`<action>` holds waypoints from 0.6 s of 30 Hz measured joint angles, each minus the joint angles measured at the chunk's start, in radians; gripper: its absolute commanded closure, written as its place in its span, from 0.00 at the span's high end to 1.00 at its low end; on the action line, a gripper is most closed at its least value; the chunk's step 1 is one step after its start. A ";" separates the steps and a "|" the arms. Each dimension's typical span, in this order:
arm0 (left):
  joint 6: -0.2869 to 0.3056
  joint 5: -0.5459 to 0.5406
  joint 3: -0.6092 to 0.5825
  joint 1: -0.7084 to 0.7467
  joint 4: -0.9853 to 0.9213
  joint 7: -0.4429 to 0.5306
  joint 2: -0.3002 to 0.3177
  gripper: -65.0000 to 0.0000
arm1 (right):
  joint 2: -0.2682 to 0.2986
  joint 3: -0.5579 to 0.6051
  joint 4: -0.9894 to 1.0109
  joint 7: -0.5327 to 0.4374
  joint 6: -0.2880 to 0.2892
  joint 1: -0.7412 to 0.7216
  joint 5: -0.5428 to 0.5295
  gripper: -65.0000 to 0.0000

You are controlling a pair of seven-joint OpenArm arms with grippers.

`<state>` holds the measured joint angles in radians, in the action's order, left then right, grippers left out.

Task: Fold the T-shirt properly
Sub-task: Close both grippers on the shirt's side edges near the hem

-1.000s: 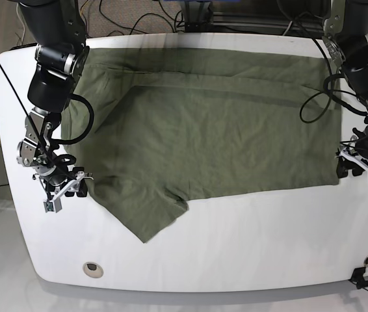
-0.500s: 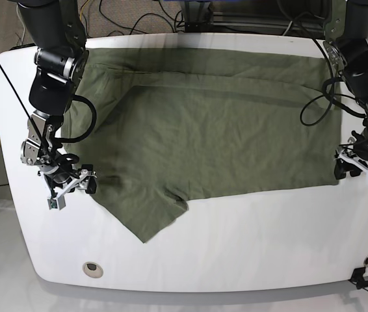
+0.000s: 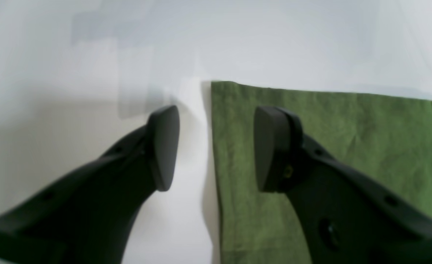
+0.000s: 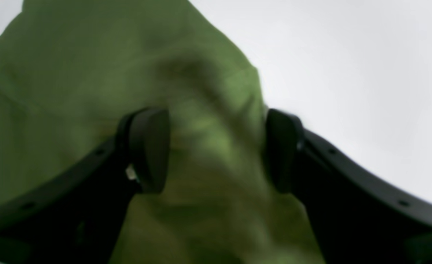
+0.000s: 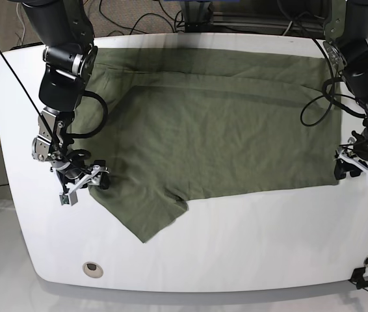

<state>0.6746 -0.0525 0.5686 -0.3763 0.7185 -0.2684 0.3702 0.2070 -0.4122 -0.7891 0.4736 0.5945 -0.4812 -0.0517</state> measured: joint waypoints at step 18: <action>0.001 0.000 0.014 0.043 0.041 -0.003 -0.001 0.47 | -0.027 -0.001 -0.001 0.002 0.027 0.001 0.003 0.16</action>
<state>0.6754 -0.0525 0.5831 -0.3328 0.7593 -0.2714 0.3695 0.1799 -0.4129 -0.7898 0.4755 0.6212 -0.4801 -0.0483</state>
